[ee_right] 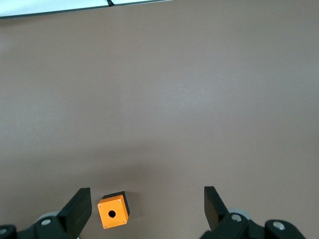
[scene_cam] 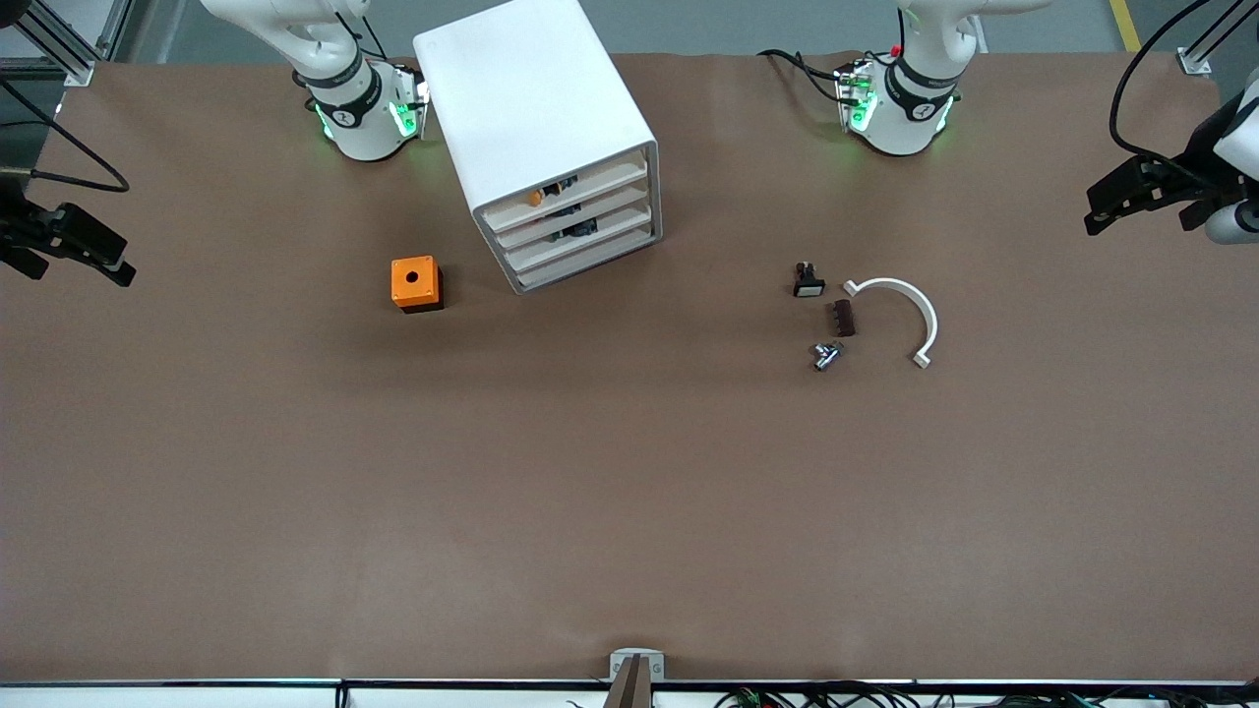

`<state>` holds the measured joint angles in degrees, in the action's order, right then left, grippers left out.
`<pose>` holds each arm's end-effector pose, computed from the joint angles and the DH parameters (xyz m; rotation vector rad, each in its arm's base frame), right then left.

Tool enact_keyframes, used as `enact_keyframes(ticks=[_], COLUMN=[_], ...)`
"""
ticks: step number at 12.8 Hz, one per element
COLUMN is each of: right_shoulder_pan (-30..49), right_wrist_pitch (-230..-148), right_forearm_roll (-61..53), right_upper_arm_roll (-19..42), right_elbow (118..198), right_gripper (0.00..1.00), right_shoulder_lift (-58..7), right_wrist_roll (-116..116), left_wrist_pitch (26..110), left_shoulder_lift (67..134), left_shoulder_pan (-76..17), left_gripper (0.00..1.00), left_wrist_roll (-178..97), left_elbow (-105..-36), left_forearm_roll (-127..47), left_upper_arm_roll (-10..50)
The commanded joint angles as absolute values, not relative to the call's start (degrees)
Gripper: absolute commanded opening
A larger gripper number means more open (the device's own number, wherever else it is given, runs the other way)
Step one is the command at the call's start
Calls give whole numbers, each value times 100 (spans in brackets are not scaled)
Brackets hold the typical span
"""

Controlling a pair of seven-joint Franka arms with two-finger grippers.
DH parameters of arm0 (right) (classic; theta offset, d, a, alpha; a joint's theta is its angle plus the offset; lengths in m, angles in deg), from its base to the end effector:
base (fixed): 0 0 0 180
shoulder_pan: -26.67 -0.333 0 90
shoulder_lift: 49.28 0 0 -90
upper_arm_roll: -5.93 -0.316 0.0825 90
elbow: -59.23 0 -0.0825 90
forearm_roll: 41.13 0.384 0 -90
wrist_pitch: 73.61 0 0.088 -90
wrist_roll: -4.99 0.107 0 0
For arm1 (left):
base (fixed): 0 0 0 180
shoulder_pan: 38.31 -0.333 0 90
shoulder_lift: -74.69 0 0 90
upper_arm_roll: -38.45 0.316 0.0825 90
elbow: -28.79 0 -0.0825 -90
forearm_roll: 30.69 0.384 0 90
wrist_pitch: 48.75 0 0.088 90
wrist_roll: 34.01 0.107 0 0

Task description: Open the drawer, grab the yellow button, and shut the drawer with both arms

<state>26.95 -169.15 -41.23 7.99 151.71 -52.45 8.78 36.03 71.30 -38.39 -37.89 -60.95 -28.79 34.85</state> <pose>0.5465 -0.0231 0.6434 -3.1309 0.1676 -0.1706 0.5259 -0.0297 0.6507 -3.1028 -0.0140 0.0389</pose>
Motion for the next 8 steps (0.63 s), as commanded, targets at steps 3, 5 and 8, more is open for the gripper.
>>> enact_keyframes(ticks=[3, 5, 8], right_shoulder_pan=[2799, 2790, 2790], right_wrist_pitch=[-16906, -16888, -16870], right_forearm_roll=[-4236, -4236, -4228], right_upper_arm_roll=[742, 742, 742], right_elbow=[15196, 15205, 15205], right_gripper=[94, 75, 66], right_shoulder_lift=[-5218, -5218, -5226], right_wrist_roll=[807, 807, 798], left_wrist_pitch=[3545, 3554, 3598], left_shoulder_lift=[7223, 7380, 8020], left_shoulder_pan=[-3866, -3822, -3874], left_gripper=[100, 100, 100], left_wrist_roll=[-3769, -3761, -3787], left_elbow=[-5945, -5945, -5858], left_forearm_roll=[-2885, -2596, -2647], left_upper_arm_roll=[3467, 3433, 3450])
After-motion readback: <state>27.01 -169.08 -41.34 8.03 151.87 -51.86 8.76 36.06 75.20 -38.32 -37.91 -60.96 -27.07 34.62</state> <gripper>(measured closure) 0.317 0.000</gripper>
